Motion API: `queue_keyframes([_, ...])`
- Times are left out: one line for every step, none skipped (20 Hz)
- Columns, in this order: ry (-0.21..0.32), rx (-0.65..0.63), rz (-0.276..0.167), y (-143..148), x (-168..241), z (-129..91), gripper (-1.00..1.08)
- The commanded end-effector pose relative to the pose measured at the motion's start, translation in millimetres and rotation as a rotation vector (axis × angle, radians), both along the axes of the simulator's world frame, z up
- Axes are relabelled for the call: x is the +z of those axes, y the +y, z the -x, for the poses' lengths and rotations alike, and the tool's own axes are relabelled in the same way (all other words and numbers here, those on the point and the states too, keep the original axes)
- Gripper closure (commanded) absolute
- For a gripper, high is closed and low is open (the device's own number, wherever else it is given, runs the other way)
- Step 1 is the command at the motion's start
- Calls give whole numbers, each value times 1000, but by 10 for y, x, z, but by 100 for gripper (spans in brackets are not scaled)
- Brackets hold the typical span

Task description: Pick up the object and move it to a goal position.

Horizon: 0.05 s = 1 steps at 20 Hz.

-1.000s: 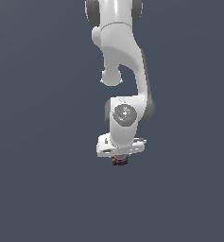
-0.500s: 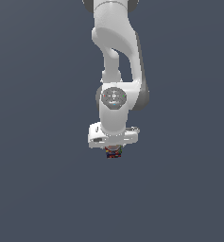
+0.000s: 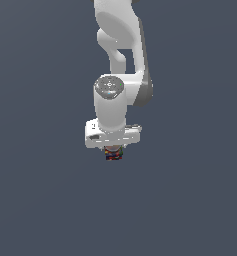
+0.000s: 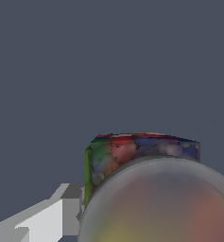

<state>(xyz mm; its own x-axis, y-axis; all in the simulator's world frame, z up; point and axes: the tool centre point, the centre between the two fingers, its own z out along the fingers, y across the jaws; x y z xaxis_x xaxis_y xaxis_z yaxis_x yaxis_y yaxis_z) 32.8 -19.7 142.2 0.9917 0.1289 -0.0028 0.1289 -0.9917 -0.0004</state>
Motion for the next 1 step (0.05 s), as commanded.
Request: queue_keyframes([-3,1,0,-13,41,3,108])
